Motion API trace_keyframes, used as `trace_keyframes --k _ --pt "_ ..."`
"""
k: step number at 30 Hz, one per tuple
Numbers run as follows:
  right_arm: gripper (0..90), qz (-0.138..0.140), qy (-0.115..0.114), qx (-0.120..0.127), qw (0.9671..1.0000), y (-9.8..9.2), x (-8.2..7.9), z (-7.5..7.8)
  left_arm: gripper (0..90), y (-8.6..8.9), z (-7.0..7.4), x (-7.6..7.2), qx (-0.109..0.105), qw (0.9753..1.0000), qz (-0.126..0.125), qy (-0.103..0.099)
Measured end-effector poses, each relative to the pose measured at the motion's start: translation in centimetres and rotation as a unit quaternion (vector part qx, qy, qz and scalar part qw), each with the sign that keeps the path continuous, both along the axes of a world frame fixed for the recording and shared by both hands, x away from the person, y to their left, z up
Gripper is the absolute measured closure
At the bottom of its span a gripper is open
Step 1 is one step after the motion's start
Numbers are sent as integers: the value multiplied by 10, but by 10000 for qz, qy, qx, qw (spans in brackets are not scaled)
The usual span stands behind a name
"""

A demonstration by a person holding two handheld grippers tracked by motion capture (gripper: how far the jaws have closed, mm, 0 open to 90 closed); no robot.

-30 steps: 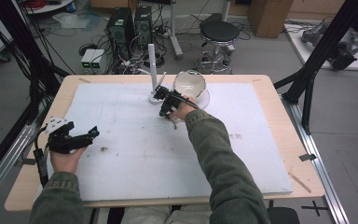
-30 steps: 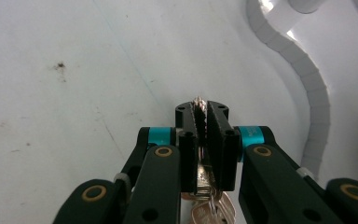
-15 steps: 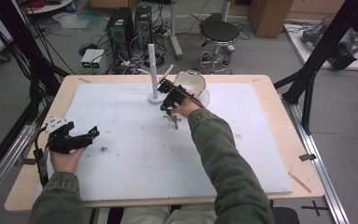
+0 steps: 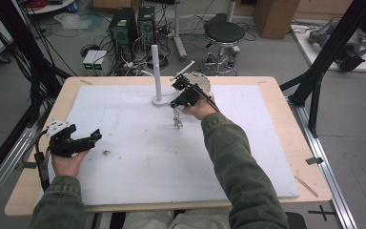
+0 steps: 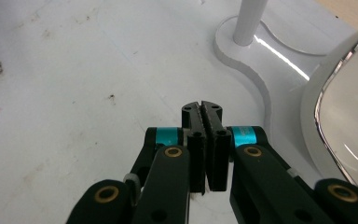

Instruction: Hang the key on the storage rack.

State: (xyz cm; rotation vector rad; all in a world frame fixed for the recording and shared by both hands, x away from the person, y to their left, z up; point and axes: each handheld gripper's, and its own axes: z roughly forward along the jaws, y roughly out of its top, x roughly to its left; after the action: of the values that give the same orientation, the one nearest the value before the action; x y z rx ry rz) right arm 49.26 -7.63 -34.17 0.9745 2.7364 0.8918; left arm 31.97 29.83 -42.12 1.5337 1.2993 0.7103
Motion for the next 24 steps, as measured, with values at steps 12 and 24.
trace_keyframes --k 12,24 --pt "891 -35 -243 472 9986 -25 -12 27 17 -1 0 0 17 10000 -4 4" --pt "891 32 -503 846 9951 -30 -22 52 17 -1 0 1 -12 10000 -10 2"
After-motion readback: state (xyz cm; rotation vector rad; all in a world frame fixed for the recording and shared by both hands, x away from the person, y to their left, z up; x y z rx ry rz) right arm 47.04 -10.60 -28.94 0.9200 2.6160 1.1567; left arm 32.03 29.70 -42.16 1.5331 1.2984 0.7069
